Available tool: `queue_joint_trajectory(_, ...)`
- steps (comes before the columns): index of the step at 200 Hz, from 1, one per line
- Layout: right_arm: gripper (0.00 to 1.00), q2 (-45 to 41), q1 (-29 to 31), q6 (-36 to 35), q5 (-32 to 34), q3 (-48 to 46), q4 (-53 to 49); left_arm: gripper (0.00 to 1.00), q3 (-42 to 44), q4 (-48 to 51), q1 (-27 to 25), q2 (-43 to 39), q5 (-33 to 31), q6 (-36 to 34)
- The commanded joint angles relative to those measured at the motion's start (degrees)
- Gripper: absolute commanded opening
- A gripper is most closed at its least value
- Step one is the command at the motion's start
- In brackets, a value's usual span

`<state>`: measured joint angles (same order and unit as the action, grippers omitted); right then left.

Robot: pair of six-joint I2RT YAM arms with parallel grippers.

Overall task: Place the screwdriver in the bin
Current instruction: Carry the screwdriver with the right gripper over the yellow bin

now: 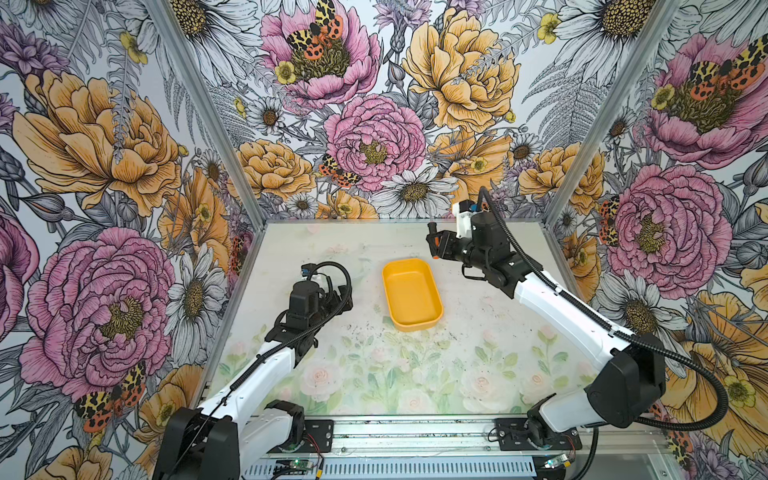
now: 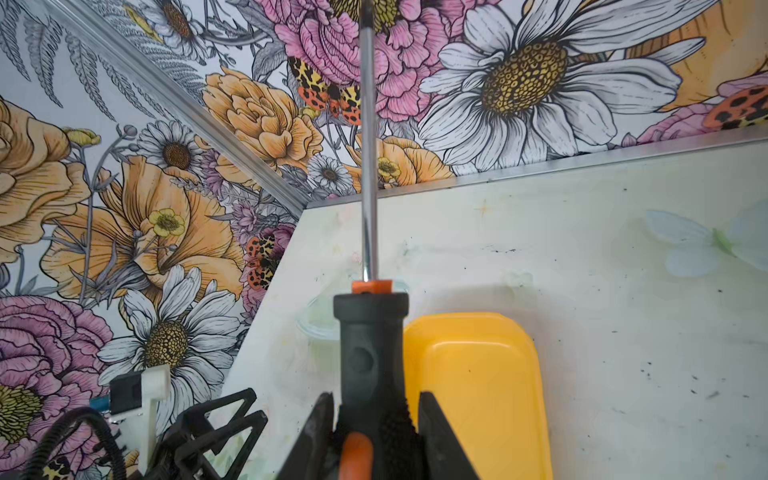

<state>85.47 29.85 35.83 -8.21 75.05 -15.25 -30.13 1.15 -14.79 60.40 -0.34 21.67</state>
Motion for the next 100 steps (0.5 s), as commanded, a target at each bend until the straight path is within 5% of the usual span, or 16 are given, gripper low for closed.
queue_joint_trajectory(1, 0.05, 0.9, 2.1, -1.3, 6.9, -1.9, -0.3, 0.99, -2.2, 0.2, -0.3, 0.2, 1.3, -1.4)
queue_joint_trajectory(100, 0.07, 6.1, 4.5, 7.2, -0.3, -13.7, -0.4, 0.99, -2.9, 0.2, -0.5, 1.7, 2.2, -1.7)
